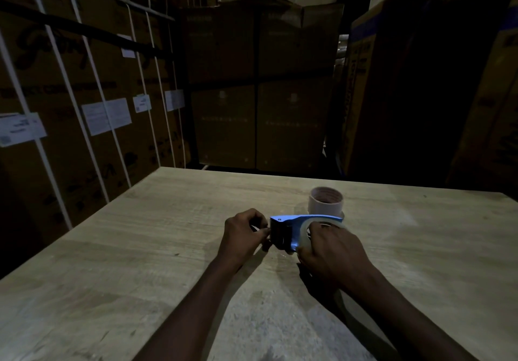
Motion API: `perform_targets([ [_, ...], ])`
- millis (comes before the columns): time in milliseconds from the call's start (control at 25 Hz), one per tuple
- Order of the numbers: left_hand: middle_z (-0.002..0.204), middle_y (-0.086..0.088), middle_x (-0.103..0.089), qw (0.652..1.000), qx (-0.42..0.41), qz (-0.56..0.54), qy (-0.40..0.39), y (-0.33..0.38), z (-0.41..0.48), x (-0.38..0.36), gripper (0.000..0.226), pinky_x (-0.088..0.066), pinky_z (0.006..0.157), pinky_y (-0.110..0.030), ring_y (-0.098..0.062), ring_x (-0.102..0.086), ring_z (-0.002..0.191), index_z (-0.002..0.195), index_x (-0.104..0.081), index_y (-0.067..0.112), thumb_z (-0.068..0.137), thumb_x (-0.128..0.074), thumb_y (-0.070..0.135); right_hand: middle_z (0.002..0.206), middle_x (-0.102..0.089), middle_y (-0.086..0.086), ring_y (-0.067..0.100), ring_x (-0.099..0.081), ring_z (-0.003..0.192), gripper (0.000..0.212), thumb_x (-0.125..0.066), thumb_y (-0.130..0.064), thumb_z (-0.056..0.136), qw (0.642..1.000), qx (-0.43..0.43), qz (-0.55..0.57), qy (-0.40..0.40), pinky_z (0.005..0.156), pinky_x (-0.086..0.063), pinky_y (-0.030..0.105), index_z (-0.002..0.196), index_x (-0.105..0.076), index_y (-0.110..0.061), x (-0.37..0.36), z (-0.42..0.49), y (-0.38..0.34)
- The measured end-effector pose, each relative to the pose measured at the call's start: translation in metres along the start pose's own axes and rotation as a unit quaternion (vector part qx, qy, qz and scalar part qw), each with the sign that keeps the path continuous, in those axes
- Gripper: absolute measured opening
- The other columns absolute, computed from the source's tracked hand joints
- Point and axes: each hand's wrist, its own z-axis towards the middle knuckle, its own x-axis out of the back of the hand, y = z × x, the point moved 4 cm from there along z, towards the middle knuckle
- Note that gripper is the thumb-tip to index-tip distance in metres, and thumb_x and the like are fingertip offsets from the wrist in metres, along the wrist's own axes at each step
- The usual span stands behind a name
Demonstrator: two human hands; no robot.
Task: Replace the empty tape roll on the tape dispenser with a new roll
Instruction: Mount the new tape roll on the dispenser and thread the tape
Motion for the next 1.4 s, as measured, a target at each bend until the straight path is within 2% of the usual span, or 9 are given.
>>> perform_targets([
  [320, 0.071, 0.008, -0.067, 1.0, -0.001, 0.006, 0.006, -0.0001, -0.0009, -0.0024, 0.016, -0.045, 0.056, -0.008, 0.0, -0.06, 0.063, 0.068, -0.064, 0.019, 0.069, -0.075, 0.006, 0.086, -0.064, 0.004, 0.022, -0.05, 0.072, 0.017, -0.048, -0.031, 0.083, 1.0, 0.002, 0.017, -0.003, 0.061, -0.03, 0.029, 0.079, -0.041, -0.017, -0.002, 0.0018, 0.0016],
  [520, 0.073, 0.007, -0.068, 1.0, 0.0, 0.009, 0.009, -0.0003, 0.0005, -0.0046, 0.015, -0.044, 0.057, -0.009, -0.002, -0.061, 0.064, 0.069, -0.065, 0.018, 0.068, -0.075, 0.007, 0.091, -0.066, 0.004, 0.023, -0.059, 0.083, 0.017, -0.049, -0.034, 0.082, 1.0, -0.001, 0.022, -0.003, 0.061, -0.03, 0.029, 0.08, -0.043, -0.018, -0.0039, 0.0021, 0.0024],
  [680, 0.075, 0.003, -0.07, 1.0, -0.003, 0.012, 0.013, -0.0013, 0.001, -0.0062, 0.013, -0.049, 0.061, -0.018, -0.01, -0.065, 0.069, 0.07, -0.066, 0.016, 0.069, -0.074, 0.006, 0.093, -0.066, 0.005, 0.023, -0.058, 0.083, 0.017, -0.047, -0.033, 0.084, 1.0, 0.014, 0.02, 0.004, 0.062, -0.03, 0.028, 0.086, -0.049, -0.016, -0.0009, -0.0001, 0.0009],
  [880, 0.07, 0.006, -0.067, 1.0, -0.007, 0.007, 0.016, -0.0005, 0.0007, -0.0055, 0.015, -0.043, 0.054, -0.007, -0.003, -0.06, 0.059, 0.067, -0.064, 0.018, 0.068, -0.074, 0.006, 0.092, -0.066, 0.006, 0.025, -0.058, 0.082, 0.018, -0.049, -0.033, 0.083, 1.0, 0.001, 0.029, 0.004, 0.062, -0.028, 0.029, 0.079, -0.039, -0.018, -0.0003, -0.0007, 0.0015],
  [1040, 0.072, 0.005, -0.068, 1.0, -0.001, 0.007, 0.012, -0.0012, 0.0006, -0.0052, 0.013, -0.044, 0.055, -0.01, -0.005, -0.06, 0.061, 0.07, -0.066, 0.018, 0.068, -0.074, 0.007, 0.093, -0.066, 0.006, 0.023, -0.056, 0.079, 0.018, -0.048, -0.034, 0.084, 1.0, 0.003, 0.025, 0.004, 0.062, -0.029, 0.029, 0.085, -0.047, -0.016, -0.0004, -0.0012, 0.0014],
  [1160, 0.072, 0.006, -0.068, 1.0, -0.005, 0.008, 0.012, -0.0005, 0.0003, -0.005, 0.013, -0.045, 0.055, -0.01, -0.004, -0.06, 0.062, 0.07, -0.066, 0.017, 0.068, -0.074, 0.007, 0.091, -0.066, 0.006, 0.021, -0.047, 0.072, 0.016, -0.048, -0.033, 0.084, 1.0, 0.007, 0.027, 0.011, 0.062, -0.027, 0.029, 0.082, -0.043, -0.017, 0.0008, -0.0016, 0.001],
  [1280, 0.072, 0.007, -0.067, 1.0, -0.008, 0.014, 0.012, -0.0005, 0.0005, -0.0051, 0.013, -0.044, 0.056, -0.009, -0.004, -0.06, 0.063, 0.07, -0.066, 0.017, 0.068, -0.074, 0.007, 0.091, -0.066, 0.007, 0.024, -0.054, 0.077, 0.018, -0.048, -0.033, 0.085, 1.0, 0.013, 0.022, 0.016, 0.061, -0.027, 0.029, 0.086, -0.049, -0.014, -0.0003, -0.0014, 0.001],
  [1400, 0.071, 0.008, -0.067, 1.0, -0.015, 0.013, 0.013, -0.0006, 0.0012, -0.0058, 0.012, -0.044, 0.057, -0.007, 0.004, -0.059, 0.062, 0.071, -0.067, 0.016, 0.068, -0.074, 0.006, 0.091, -0.066, 0.005, 0.023, -0.058, 0.08, 0.022, -0.048, -0.033, 0.084, 1.0, 0.004, 0.027, 0.014, 0.061, -0.029, 0.029, 0.09, -0.054, -0.013, -0.0023, -0.0005, 0.0024],
])
